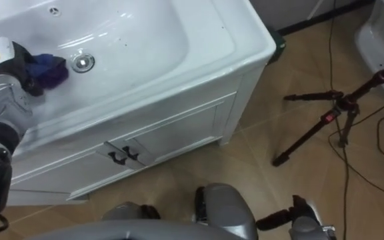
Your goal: Wipe basin
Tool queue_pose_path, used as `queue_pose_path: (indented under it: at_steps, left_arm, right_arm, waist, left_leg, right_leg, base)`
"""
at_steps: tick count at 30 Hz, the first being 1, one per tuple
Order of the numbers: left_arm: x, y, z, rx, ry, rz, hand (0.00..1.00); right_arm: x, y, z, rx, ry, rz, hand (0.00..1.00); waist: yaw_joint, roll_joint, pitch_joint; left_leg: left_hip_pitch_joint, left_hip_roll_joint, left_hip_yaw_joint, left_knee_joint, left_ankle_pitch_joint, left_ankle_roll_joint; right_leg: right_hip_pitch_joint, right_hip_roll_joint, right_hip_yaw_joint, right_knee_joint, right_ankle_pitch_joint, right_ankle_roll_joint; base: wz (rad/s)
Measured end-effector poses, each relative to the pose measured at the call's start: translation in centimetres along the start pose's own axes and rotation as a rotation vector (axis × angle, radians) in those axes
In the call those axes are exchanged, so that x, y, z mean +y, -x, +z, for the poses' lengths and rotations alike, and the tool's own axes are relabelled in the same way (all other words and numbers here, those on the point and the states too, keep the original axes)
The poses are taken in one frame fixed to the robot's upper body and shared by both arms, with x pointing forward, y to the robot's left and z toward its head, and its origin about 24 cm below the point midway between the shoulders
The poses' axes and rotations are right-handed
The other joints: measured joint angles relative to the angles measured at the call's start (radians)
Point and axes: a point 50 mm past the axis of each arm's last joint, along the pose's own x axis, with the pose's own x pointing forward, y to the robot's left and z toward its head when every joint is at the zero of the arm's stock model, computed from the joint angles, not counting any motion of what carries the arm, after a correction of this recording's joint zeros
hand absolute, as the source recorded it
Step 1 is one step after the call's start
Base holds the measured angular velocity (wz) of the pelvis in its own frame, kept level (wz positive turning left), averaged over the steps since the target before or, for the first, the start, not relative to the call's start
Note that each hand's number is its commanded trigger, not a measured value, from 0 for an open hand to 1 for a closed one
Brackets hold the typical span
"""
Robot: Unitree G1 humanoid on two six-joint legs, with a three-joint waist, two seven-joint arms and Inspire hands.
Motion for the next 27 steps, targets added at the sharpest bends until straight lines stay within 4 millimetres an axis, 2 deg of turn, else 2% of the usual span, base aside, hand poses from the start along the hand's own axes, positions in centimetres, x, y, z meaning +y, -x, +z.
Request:
queue_pose_path:
  at_steps: [3, 5, 12, 18, 23, 27]
  left_arm:
    - [-0.4, 0.3, 1.7, -0.057, 0.000, -0.017, 1.00]
    - [-0.5, 0.3, 3.0, -0.082, 0.036, -0.037, 1.00]
    - [-0.6, 0.6, 5.4, -0.155, 0.133, -0.057, 1.00]
    - [0.2, 0.7, 7.0, -0.212, 0.150, -0.053, 1.00]
    - [0.3, 1.3, 9.0, -0.275, 0.187, -0.057, 1.00]
    - [0.3, 1.5, 9.6, -0.292, 0.200, -0.059, 1.00]
  right_arm:
    - [0.4, 0.0, 0.5, -0.016, 0.019, 0.025, 0.00]
    - [0.4, 0.0, 0.8, -0.034, 0.013, 0.037, 0.00]
    - [1.0, 0.0, 1.0, -0.036, 0.043, 0.068, 0.00]
    - [0.8, -0.1, 0.9, -0.020, 0.046, 0.065, 0.00]
    - [1.1, 0.0, 0.3, -0.011, 0.048, 0.075, 0.00]
    - [1.2, 0.1, -0.3, 0.005, 0.049, 0.079, 0.00]
  waist:
    - [-0.020, -0.002, 0.0037]
    - [-0.028, -0.002, 0.0049]
    - [-0.070, -0.014, 0.0112]
    - [-0.082, -0.023, 0.0086]
    - [-0.088, -0.029, 0.0075]
    - [-0.099, -0.031, 0.0083]
  left_leg:
    - [-0.006, -0.003, 0.000, 0.009, -0.010, 0.006]
    - [-0.016, 0.008, 0.002, 0.029, -0.032, 0.004]
    - [-0.016, 0.010, 0.021, 0.047, -0.049, 0.009]
    - [-0.017, 0.013, 0.028, 0.062, -0.058, 0.015]
    - [-0.015, 0.027, 0.029, 0.098, -0.088, 0.021]
    - [-0.008, 0.031, 0.035, 0.107, -0.101, 0.027]
  right_leg:
    - [-0.006, -0.008, -0.002, 0.019, -0.009, 0.014]
    - [-0.018, -0.006, 0.004, 0.036, -0.012, 0.016]
    - [-0.024, -0.002, 0.022, 0.051, -0.009, 0.013]
    - [-0.033, -0.002, 0.032, 0.064, -0.012, 0.015]
    - [-0.027, 0.001, 0.032, 0.072, -0.017, 0.021]
    - [-0.022, 0.002, 0.038, 0.071, -0.016, 0.028]
  base:
    - [0.06]
    - [-0.10]
    - [-0.09]
    - [-0.03]
    - [-0.07]
    - [-0.08]
